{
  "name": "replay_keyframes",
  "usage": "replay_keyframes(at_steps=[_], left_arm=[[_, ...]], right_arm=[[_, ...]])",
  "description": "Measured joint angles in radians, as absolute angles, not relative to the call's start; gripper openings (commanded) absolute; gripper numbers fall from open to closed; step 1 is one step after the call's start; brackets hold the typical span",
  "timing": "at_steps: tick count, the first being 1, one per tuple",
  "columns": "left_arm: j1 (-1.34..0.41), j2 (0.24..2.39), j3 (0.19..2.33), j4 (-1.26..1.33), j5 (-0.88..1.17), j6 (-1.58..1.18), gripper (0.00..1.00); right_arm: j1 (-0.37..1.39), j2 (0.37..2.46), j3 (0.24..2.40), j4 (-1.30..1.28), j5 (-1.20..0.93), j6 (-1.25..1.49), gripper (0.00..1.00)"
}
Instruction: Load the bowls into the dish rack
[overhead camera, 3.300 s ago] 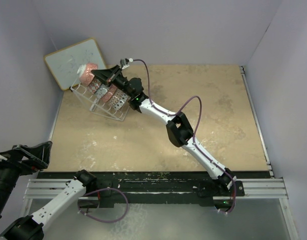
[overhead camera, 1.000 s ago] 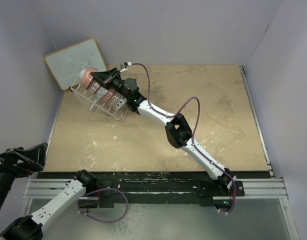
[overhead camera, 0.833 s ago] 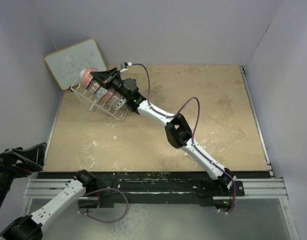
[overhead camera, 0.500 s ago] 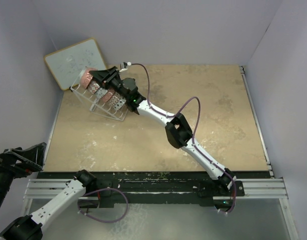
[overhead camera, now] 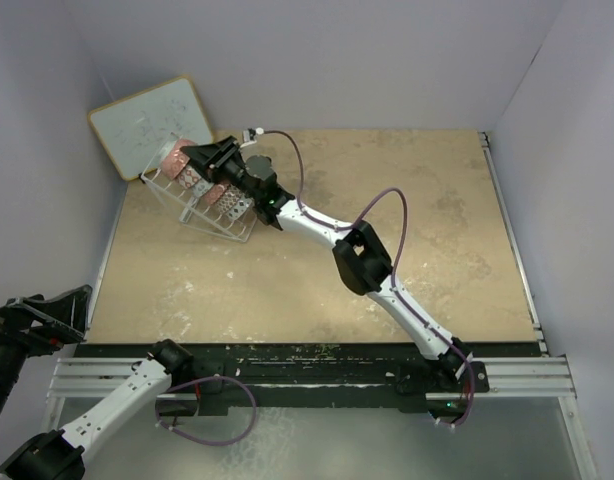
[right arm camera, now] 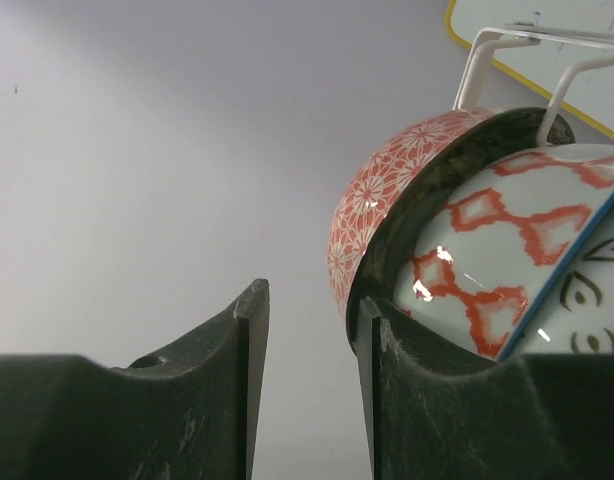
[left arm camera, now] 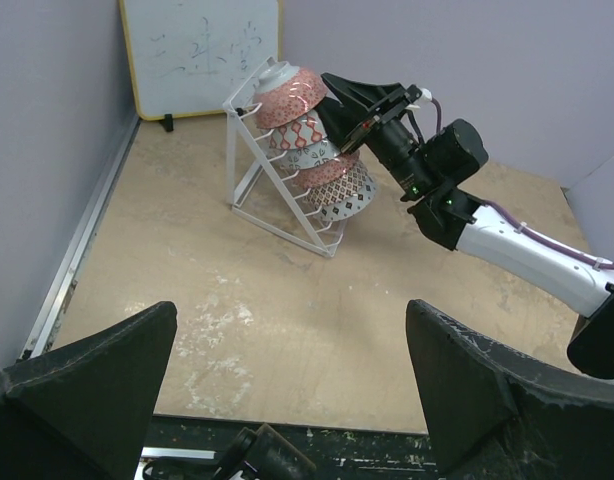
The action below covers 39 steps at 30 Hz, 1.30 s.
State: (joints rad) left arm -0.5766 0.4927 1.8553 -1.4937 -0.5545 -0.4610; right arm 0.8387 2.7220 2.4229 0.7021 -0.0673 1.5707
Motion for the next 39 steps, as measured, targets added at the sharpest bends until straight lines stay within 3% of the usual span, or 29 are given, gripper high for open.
replay_keyframes(at_steps=[22,39], left_arm=[[-0.586,0.504,1.868,-1.51,-0.558,-0.479,0.99],[-0.643,0.761,1.657,-1.367,-0.355,-0.487,0.99]], right_arm=[[0.807,2.446,1.961,0.772,-0.071,1.583,0.4],[0.744,2.043,1.487,0.775,-0.15,1.454,0.4]])
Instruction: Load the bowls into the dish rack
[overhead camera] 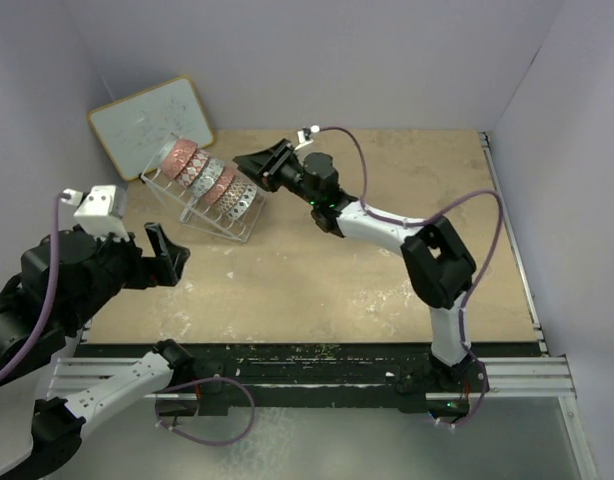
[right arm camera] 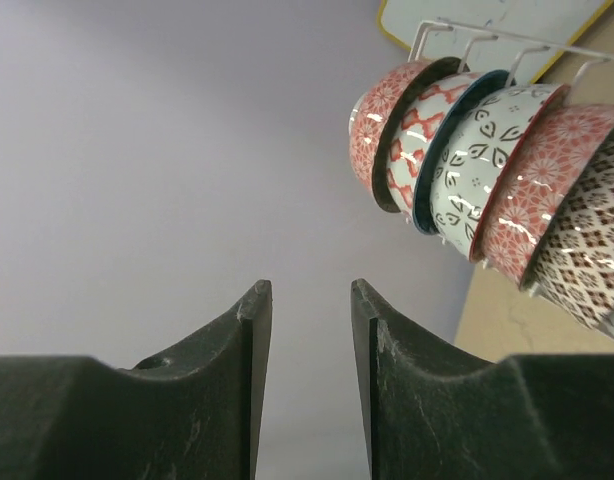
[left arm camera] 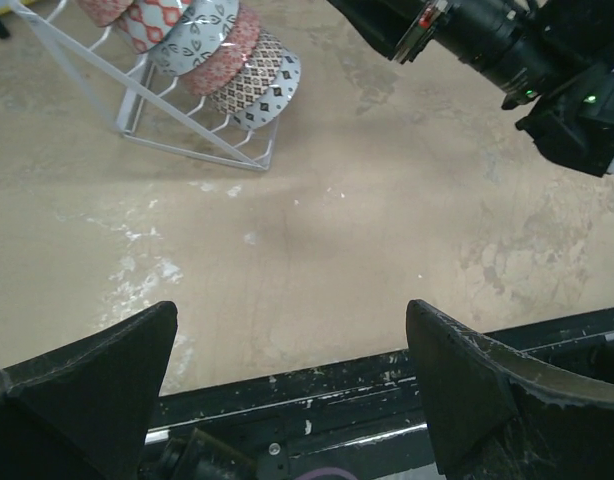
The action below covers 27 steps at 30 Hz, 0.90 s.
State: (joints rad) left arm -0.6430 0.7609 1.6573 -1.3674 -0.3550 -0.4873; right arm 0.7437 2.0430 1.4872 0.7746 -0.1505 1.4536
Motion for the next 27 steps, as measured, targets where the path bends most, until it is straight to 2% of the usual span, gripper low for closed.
replay_keyframes(at_steps=[8,16,27], left_arm=[[-0.643,0.799,1.586,-1.261,-0.329,-0.517,0.99],[-0.643,0.869,1.544,-1.198,-0.376,-0.553,0.99],[-0.643,0.904,1.441,-1.114,-0.398,-0.591,0.99]], right_arm=[[0.644,1.75,1.305,0.517,-0.167,1.16,0.43],[0.625,1.558,1.144,0.208,-0.046,0.881,0.45],[0.614,1.338,1.011,0.003,0.095,0.703,0.45]])
